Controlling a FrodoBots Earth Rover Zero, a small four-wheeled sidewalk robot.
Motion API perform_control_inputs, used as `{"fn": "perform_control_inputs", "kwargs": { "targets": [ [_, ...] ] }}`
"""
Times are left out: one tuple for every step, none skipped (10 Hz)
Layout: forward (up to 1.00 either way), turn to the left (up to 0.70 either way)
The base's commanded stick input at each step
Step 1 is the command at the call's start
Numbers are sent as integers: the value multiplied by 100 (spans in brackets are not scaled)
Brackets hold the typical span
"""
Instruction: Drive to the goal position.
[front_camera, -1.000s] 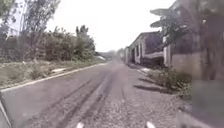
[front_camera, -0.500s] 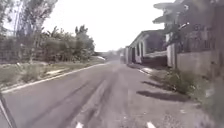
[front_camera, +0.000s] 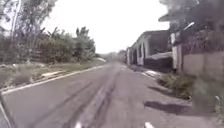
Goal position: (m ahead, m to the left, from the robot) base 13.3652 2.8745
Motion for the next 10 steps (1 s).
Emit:
{"fn": "perform_control_inputs", "kwargs": {
  "targets": [
    [100, 0],
    [100, 0],
    [100, 0],
    [100, -9],
    [100, -40],
    [100, -33],
    [100, -5],
    [100, 0],
    [100, 0],
    [100, 0]
  ]
}}
